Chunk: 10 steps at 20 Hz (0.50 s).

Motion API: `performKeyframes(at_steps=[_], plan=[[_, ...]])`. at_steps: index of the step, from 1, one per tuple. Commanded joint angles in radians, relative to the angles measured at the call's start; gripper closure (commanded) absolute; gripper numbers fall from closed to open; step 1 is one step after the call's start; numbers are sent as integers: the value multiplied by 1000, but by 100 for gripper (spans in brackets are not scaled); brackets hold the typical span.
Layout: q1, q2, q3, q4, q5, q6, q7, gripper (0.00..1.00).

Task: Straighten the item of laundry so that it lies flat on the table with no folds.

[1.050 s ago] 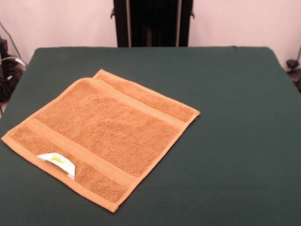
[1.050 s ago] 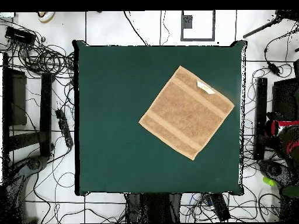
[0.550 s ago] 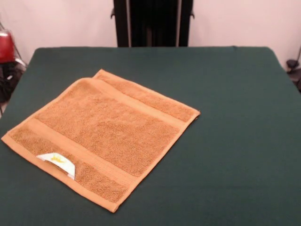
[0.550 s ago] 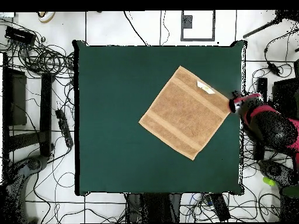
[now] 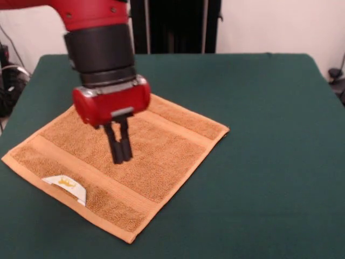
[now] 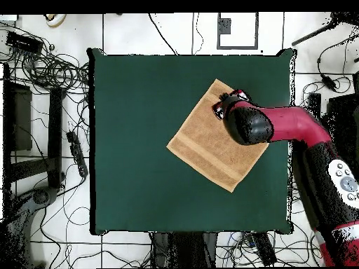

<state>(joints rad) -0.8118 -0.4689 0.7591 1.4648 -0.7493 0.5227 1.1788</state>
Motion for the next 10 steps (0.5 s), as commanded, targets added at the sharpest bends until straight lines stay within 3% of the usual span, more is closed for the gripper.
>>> performKeyframes(at_steps=[1, 5, 10], plan=[[26, 66, -138, -44, -39, 0, 98, 100], [-25, 1, -121, 5, 23, 81, 34, 100], [-158, -124, -51, 103, 110, 121, -31, 100]])
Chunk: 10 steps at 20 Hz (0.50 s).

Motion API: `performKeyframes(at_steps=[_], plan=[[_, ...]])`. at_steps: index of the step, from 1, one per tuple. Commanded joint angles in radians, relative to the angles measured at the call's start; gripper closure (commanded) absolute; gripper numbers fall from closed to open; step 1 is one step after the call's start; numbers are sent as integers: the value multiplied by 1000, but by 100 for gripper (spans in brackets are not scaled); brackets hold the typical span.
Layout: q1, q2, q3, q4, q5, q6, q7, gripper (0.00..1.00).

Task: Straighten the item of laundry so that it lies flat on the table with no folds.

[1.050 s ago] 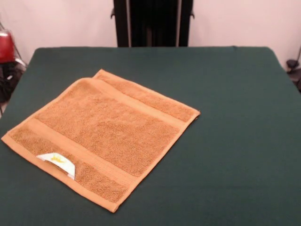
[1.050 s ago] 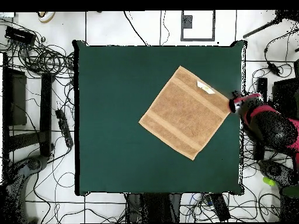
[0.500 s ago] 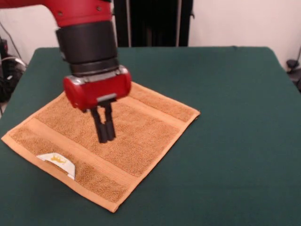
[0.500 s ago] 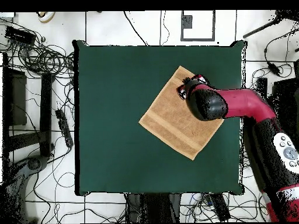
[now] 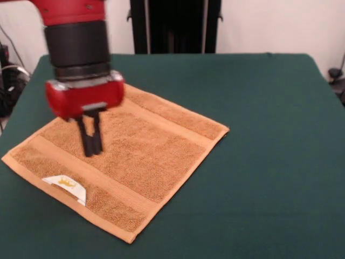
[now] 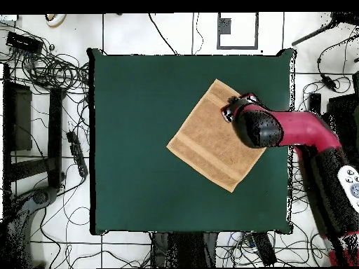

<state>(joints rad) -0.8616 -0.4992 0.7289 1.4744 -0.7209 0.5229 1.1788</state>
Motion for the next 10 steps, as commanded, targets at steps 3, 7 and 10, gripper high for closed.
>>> performKeyframes(at_steps=[3, 7, 10], plan=[[-175, -171, 16, 144, 158, 169, -46, 100], [-216, -312, 18, 218, 237, 225, -24, 100], [-204, -398, -18, 240, 244, 231, 12, 100]])
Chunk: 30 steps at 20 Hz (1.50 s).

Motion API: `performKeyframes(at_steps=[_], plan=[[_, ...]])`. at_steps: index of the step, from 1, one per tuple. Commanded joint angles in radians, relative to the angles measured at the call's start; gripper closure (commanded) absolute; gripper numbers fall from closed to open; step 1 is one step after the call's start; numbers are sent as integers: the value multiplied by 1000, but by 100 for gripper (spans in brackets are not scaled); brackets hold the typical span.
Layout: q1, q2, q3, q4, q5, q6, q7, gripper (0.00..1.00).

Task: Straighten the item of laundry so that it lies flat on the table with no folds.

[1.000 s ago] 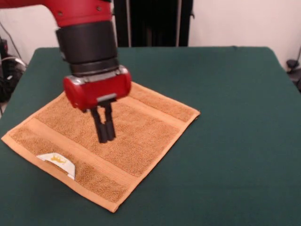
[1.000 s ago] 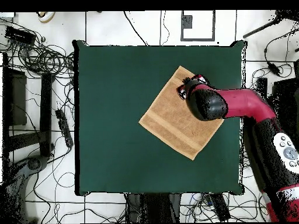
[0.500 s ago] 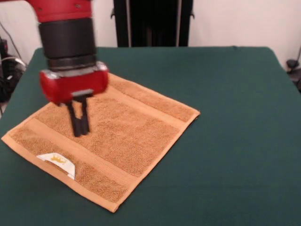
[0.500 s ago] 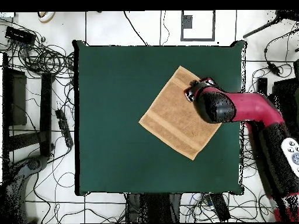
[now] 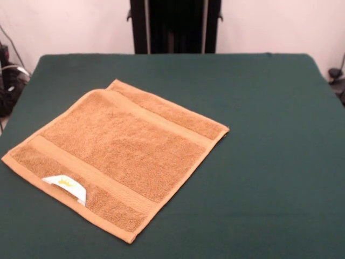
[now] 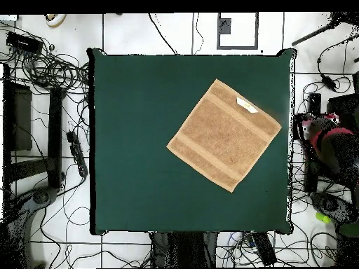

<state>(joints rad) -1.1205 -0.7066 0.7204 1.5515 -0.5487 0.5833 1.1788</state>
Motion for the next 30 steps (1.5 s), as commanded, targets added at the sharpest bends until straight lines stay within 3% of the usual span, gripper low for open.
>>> performKeyframes(at_steps=[1, 6, 9, 12, 14, 16, 19, 21, 24, 27, 30], plan=[[73, -207, -33, 160, 56, 162, 34, 100], [183, -133, -150, 121, -92, -22, 168, 100], [324, -104, -306, 66, -234, -189, 316, 100], [590, -67, -616, -57, -417, -369, 562, 100], [585, -77, -608, -35, -356, -349, 514, 100], [432, -137, -421, 71, -174, -204, 301, 100], [271, -218, -251, 192, 191, 221, 75, 100], [233, -258, -222, 214, 321, 422, 29, 100], [227, -320, -258, 190, 331, 501, -30, 100], [192, -350, -264, 144, 230, 361, -120, 100], [153, -270, -230, 128, 151, 246, -113, 100]])
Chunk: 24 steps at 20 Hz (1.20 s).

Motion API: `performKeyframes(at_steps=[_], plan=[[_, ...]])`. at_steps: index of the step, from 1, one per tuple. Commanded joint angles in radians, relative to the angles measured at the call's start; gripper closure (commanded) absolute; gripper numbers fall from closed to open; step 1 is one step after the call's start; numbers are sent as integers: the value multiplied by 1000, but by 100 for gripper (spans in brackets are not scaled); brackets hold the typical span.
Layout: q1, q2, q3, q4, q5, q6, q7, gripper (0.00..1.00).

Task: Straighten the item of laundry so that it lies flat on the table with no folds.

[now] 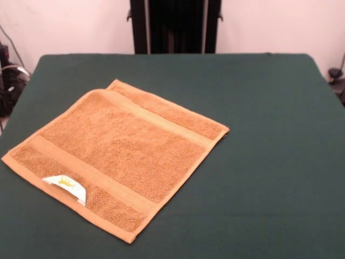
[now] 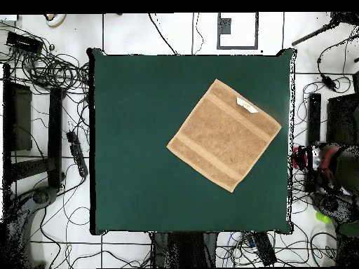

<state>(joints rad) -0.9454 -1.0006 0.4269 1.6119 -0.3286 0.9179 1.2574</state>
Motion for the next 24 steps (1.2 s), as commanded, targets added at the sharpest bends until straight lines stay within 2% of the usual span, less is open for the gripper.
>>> performKeyframes(at_steps=[1, 7, 15, 20, 22, 24], plan=[[-23, 64, 72, 62, -91, -123, -175, 100], [20, 217, 92, 20, -149, -238, -57, 100], [103, 325, 44, -20, -173, -373, 78, 100], [161, 406, -7, -61, -185, -504, 156, 100], [149, 376, -5, -37, -170, -498, 140, 100], [101, 257, 24, 40, -116, -410, 81, 100]])
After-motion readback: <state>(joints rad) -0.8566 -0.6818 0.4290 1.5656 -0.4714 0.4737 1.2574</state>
